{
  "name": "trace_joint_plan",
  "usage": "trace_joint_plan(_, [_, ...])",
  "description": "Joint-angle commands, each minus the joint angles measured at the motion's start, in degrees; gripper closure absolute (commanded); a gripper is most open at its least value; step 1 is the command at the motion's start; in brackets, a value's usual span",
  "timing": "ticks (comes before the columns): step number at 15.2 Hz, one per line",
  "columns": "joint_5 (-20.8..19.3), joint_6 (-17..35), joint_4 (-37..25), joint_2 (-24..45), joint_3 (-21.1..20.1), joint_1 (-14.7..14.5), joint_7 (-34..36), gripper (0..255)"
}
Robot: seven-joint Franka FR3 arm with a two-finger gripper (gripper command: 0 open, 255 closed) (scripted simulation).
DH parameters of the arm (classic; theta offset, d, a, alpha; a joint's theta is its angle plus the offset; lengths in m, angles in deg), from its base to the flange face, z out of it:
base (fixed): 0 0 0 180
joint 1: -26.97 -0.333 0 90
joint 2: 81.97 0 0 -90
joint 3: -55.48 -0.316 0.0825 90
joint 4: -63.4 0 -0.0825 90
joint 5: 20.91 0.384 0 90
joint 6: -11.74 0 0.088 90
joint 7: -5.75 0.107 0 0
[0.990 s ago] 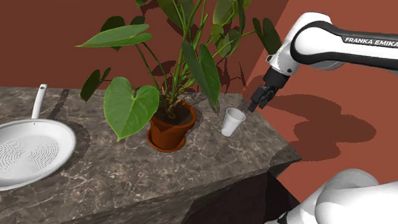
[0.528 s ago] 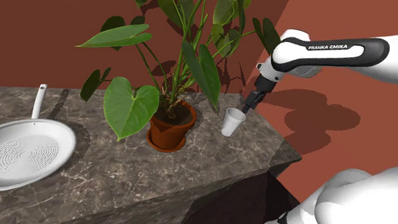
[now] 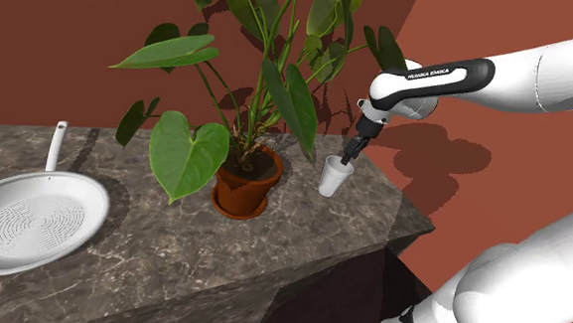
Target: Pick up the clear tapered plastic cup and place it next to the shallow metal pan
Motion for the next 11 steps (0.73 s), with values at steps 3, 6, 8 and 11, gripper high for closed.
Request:
trace_joint_plan(3, [0.8,3.2,1.6,1.7,0.0,-0.2,-0.6,0])
trace_joint_plan(6, [1.4,5.2,2.6,2.7,-0.1,-0.4,-1.0,0])
trace_joint_plan(8, [1.4,5.2,2.6,2.7,-0.1,-0.4,-1.0,0])
trace_joint_plan(11, [1.4,5.2,2.6,2.7,-0.1,-0.4,-1.0,0])
